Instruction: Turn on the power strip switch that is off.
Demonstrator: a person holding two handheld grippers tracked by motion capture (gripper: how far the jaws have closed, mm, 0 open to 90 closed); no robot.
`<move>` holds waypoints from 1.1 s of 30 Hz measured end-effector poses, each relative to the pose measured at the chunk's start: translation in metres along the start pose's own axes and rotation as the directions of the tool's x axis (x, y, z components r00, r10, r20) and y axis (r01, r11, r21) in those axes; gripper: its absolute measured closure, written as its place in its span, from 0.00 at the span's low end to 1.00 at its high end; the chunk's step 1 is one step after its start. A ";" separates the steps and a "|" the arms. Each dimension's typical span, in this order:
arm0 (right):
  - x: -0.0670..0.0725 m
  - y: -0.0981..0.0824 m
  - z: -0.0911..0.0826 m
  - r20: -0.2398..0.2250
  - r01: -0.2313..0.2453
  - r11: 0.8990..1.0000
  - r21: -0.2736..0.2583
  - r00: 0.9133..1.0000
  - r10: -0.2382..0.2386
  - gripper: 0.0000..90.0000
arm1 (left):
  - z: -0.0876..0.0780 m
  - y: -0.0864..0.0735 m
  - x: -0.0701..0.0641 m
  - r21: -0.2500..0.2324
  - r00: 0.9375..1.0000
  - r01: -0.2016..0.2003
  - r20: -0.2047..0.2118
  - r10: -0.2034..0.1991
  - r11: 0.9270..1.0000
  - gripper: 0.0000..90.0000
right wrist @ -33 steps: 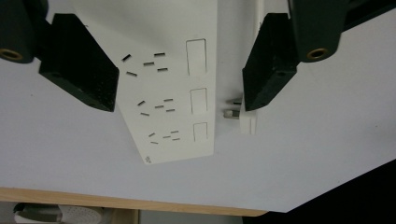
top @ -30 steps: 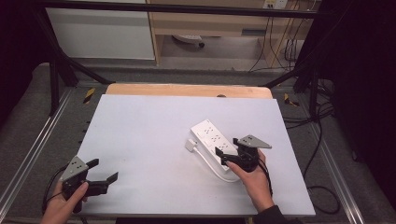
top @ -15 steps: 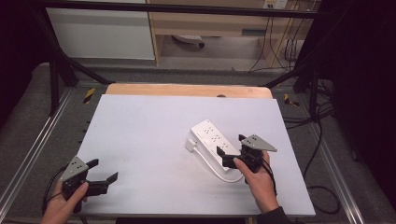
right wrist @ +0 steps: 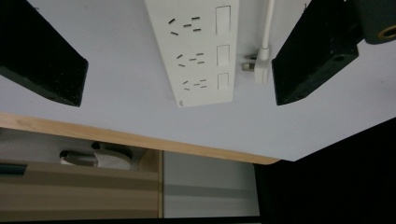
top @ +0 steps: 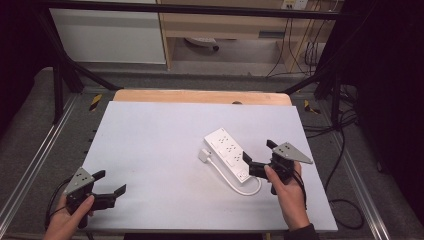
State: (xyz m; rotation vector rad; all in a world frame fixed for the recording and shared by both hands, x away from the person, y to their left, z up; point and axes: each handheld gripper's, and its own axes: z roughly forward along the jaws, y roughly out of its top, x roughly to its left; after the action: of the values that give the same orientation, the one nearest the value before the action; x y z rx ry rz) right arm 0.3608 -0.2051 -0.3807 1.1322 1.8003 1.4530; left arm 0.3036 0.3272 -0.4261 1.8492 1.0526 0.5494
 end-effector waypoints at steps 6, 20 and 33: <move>-0.015 0.001 -0.018 0.023 -0.011 0.999 -0.031 1.000 0.012 0.05 | 0.000 0.000 0.000 0.000 1.000 0.000 -0.001 0.000 1.000 0.07; -0.052 -0.023 -0.050 0.062 -0.063 0.997 -0.033 0.996 0.065 0.08 | 0.000 0.000 0.000 0.001 1.000 0.006 -0.002 -0.006 1.000 0.07; -0.076 -0.053 -0.057 0.127 -0.075 0.997 -0.017 0.989 0.077 0.04 | 0.000 0.000 0.000 0.000 1.000 0.006 -0.002 -0.006 1.000 0.07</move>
State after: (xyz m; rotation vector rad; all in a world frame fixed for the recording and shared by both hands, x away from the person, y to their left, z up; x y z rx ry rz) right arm 0.3363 -0.3024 -0.4237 1.2701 1.6747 1.3993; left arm 0.3035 0.3275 -0.4263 1.8455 1.0592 0.5477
